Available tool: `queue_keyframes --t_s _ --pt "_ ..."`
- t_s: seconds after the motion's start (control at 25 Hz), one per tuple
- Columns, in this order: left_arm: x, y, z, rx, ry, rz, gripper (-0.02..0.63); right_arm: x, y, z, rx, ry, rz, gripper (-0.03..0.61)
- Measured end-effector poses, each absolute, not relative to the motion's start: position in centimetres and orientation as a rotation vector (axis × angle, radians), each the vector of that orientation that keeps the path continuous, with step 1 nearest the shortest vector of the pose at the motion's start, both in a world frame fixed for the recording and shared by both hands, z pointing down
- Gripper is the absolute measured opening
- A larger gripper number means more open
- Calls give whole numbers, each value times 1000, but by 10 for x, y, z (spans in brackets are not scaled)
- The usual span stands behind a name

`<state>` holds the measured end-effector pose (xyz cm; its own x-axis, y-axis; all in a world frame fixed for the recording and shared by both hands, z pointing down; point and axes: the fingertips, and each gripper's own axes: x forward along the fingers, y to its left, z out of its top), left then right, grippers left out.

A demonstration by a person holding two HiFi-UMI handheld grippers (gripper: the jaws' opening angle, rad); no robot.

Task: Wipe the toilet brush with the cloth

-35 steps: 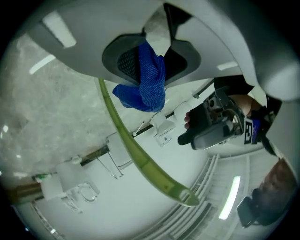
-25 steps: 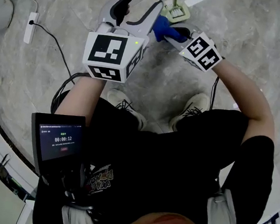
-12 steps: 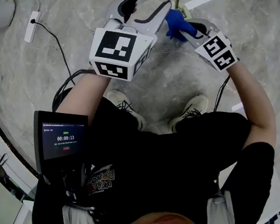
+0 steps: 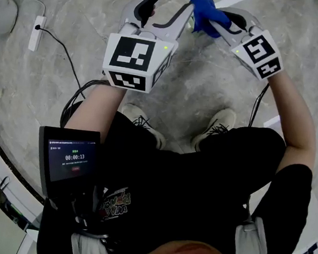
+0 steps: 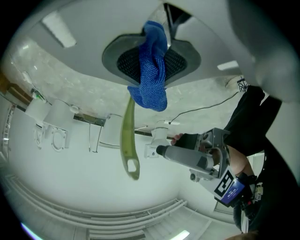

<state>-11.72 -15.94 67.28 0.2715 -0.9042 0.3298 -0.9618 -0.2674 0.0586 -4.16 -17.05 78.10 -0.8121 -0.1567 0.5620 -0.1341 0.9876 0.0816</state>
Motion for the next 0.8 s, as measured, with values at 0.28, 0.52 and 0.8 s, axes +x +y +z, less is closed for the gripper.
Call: queue_keyframes --t_s 0.28,0.52,0.8 --pt "-119 -160 671 2294 -1737 331 258 -39 -161 701 256 -2709 -139 92" --pt "-117 -161 670 2298 -1731 324 258 -22 -150 633 356 -2818 -164 92" --pt "-116 -159 669 2284 -1729 322 258 7 -131 602 341 -2848 -247 92"
